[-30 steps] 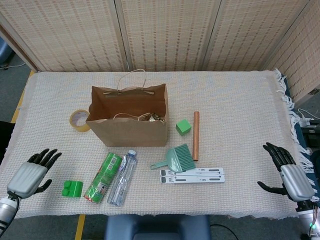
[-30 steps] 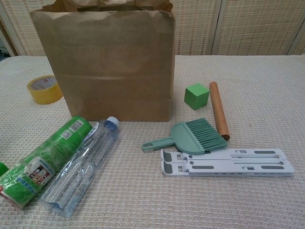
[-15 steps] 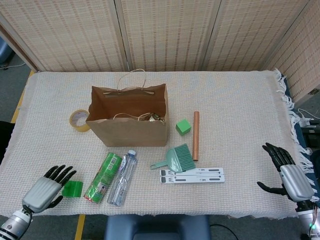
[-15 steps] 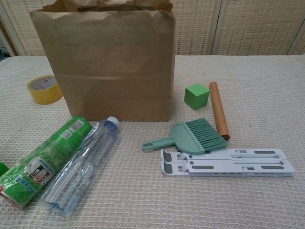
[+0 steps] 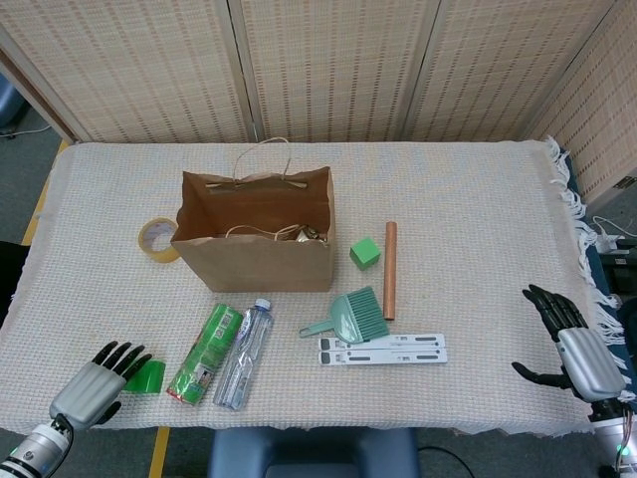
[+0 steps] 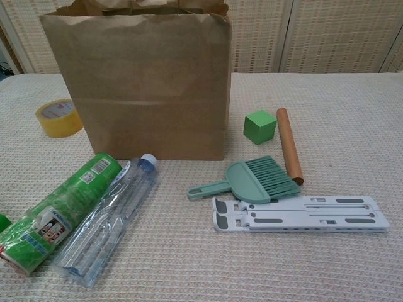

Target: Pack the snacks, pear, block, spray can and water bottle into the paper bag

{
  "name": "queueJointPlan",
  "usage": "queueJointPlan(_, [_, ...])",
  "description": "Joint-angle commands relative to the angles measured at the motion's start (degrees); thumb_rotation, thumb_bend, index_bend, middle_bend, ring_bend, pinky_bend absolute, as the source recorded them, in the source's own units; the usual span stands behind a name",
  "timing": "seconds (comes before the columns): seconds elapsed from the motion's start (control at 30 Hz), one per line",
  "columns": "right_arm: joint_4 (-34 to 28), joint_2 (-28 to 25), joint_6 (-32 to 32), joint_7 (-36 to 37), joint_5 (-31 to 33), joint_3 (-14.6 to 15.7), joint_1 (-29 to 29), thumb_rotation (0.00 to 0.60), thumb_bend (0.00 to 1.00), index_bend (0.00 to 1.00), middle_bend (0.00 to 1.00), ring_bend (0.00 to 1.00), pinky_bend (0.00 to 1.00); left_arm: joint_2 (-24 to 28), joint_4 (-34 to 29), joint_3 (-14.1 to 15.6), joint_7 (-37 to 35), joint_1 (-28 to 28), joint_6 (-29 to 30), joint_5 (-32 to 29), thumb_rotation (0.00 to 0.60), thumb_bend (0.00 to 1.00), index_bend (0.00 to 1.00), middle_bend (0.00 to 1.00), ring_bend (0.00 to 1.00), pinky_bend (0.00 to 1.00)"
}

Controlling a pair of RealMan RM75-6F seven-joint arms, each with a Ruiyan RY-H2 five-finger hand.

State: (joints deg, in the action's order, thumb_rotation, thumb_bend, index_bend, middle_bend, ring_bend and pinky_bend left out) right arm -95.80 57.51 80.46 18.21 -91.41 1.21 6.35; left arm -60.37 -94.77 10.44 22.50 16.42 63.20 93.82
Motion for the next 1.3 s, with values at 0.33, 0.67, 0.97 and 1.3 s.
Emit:
queueJointPlan(0.33, [-0.21,-0.01,-0.13,-0.26,0.33,-0.03,-0.04,0.6,0.06,0.0,0.0,0.0,0.02,-5.43,4.51,-2.39,0.92,3.74,-6.11,-1.96,0.6,0.33,0.0,0.0,0.0,0.07])
queueJointPlan(0.67, [-0.23,-0.23,-0.17,0.31,0.14,0.02,0.01,0.6,0.06,0.0,0.0,0.0,0.02,-8.29,7.93,-2.99,2.22,4.38,-7.1,-3.93,0.6,0.55,0.29,0.25,0.27,0.49])
queueJointPlan(0.97, [-0.29,-0.21,-0.17,0.19,0.16,0.02,0.0,0.6,0.06,0.0,0.0,0.0,0.02,-7.05,9.14,-3.28,0.26,2.84,-2.17,-3.39,0.6,0.69,0.68,0.66,0.64,0.82])
queueJointPlan(1.3, [-0.19,-0.07,-0.16,-0.12,0.3,-0.01,-0.07,0.6,0.06,0.0,0.0,0.0,0.02,-3.33,5.12,-14.61,-5.16,-0.4,11.46,-14.27,0.6,0.69,0.69,0.67,0.64,0.81])
